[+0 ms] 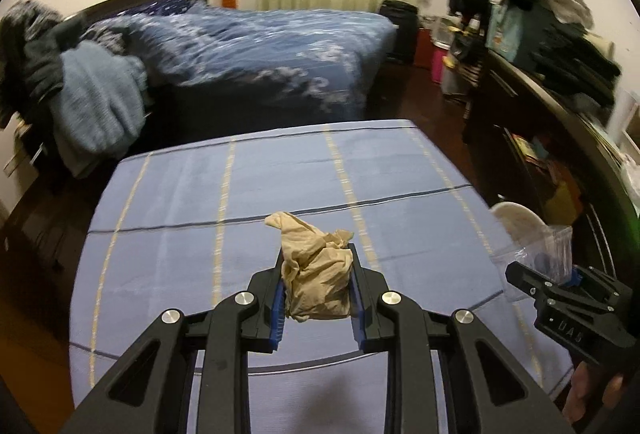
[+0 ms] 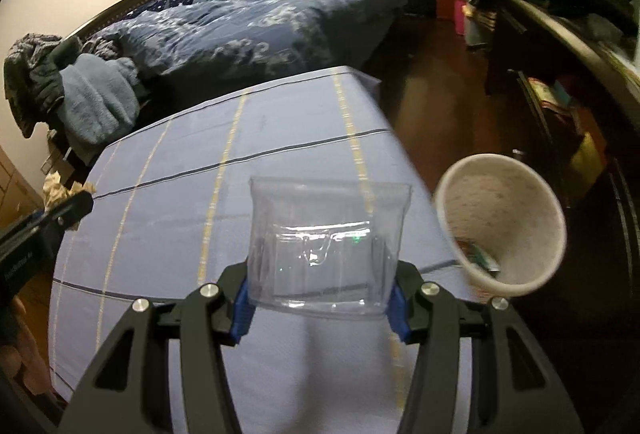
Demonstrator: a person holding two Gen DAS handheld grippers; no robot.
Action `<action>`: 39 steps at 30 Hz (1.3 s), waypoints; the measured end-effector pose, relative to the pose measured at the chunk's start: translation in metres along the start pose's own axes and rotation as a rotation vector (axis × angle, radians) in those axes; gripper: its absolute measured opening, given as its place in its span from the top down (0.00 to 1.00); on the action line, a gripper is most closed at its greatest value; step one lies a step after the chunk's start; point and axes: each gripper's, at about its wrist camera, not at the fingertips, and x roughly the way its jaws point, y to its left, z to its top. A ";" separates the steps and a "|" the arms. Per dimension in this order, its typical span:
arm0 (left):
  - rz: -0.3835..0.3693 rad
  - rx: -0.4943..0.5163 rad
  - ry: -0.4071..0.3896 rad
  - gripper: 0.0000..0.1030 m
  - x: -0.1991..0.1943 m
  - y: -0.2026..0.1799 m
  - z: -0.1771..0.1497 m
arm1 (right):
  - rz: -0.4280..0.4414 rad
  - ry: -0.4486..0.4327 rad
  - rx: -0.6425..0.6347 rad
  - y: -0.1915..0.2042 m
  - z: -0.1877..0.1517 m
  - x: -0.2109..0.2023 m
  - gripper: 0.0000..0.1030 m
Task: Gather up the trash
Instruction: 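Carry paper and plastic box over the wastebasket and open both tools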
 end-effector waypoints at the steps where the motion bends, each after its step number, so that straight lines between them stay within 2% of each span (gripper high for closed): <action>1: -0.012 0.009 -0.002 0.75 0.000 -0.006 0.001 | -0.009 -0.007 0.006 -0.007 -0.001 -0.004 0.48; 15: -0.217 0.192 -0.002 0.75 0.026 -0.143 0.027 | -0.155 -0.086 0.154 -0.124 -0.006 -0.039 0.48; 24: -0.334 0.291 0.024 0.75 0.059 -0.225 0.045 | -0.246 -0.095 0.278 -0.202 -0.004 -0.030 0.48; 34: -0.415 0.355 0.079 0.75 0.098 -0.295 0.059 | -0.244 -0.070 0.310 -0.242 0.008 0.006 0.48; 39: -0.409 0.373 0.089 0.73 0.117 -0.312 0.067 | -0.240 -0.063 0.287 -0.250 0.013 0.027 0.47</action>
